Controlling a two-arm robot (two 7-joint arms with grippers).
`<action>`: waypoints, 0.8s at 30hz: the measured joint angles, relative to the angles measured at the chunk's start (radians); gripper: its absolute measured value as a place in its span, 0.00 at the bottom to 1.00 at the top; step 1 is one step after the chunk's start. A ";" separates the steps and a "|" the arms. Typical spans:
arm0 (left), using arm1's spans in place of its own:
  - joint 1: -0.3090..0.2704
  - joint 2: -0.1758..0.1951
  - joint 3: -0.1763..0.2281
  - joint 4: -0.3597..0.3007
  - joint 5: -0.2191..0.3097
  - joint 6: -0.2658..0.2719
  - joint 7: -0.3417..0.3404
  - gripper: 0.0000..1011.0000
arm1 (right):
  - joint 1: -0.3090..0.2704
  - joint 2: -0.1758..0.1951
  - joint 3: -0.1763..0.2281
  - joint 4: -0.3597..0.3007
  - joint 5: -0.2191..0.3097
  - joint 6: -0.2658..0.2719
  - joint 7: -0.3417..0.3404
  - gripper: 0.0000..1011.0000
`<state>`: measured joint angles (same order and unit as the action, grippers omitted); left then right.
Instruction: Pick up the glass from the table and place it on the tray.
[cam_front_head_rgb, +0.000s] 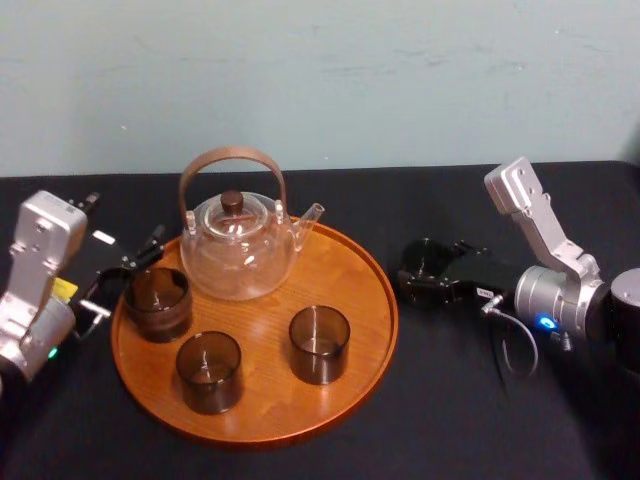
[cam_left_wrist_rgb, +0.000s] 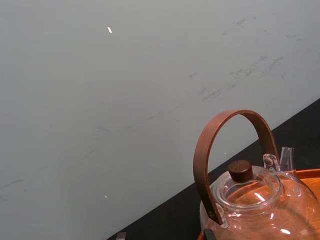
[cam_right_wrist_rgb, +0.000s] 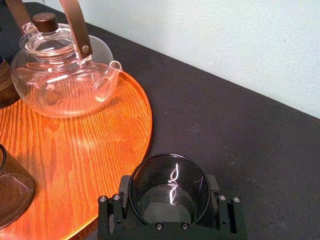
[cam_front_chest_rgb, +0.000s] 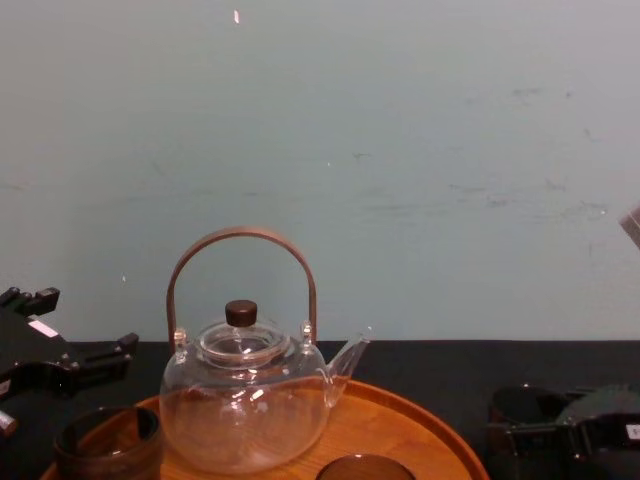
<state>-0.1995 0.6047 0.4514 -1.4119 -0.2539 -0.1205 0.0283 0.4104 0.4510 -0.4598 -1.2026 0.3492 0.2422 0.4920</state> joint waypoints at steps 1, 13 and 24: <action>0.000 0.000 0.000 0.000 0.000 0.000 0.000 0.99 | 0.000 0.000 0.000 0.000 0.000 0.000 0.000 0.90; 0.000 0.000 0.000 0.000 0.000 0.000 0.000 0.99 | -0.001 0.000 0.001 -0.001 0.001 0.001 0.000 0.90; 0.000 0.000 0.000 0.000 0.000 0.000 0.000 0.99 | -0.031 0.041 0.031 -0.098 0.033 -0.002 0.027 0.90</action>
<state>-0.1995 0.6047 0.4514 -1.4120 -0.2539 -0.1205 0.0283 0.3795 0.4921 -0.4284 -1.3008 0.3826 0.2403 0.5186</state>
